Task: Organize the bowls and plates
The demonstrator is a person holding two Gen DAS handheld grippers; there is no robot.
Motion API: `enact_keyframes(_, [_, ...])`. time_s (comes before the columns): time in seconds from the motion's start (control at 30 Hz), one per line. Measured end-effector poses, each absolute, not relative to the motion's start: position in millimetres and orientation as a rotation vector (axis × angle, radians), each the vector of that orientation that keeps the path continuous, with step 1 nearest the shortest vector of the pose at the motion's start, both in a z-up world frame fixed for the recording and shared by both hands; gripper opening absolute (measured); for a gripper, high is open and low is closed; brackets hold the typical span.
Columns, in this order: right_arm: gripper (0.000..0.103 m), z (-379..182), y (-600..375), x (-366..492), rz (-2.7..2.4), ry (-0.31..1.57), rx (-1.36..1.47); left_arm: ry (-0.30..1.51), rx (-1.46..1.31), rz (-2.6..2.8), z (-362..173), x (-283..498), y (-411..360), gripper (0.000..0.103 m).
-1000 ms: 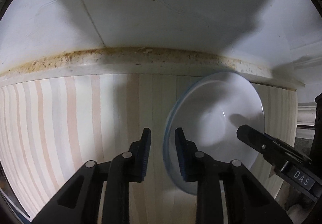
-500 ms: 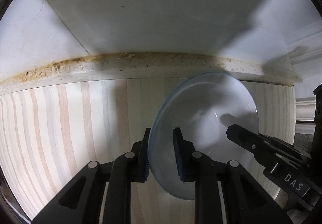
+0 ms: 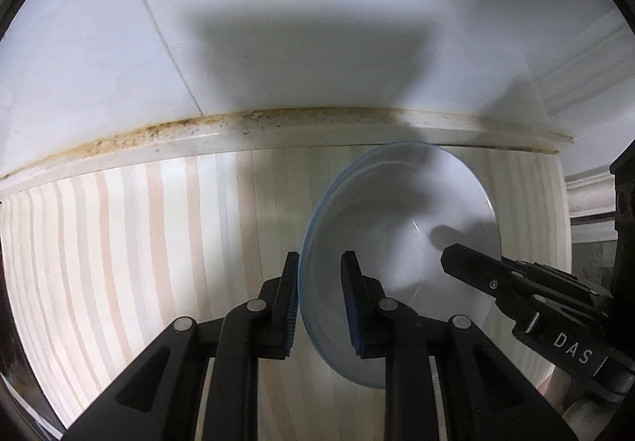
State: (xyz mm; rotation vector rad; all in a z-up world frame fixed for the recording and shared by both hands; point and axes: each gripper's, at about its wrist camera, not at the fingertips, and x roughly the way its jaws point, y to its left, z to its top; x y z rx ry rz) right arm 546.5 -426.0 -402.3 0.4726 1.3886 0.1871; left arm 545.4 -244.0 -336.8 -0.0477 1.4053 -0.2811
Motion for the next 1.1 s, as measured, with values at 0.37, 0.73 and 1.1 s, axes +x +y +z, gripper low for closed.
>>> enact_keyframes(0.37, [0.015,-343,-432,474,0.194,1.325,0.471,1.328,-0.021,-0.346,-278,475,-244,0.018])
enact_keyframes(0.73, [0.015,-295,-437,373,0.161,1.277,0.487,1.314,0.023,-0.429,-250,390,-237,0.018])
enact_keyframes(1.1, [0.015,-319,-444,281,0.102,1.337,0.532,1.408,0.110,-0.496,-287,336,-257,0.018])
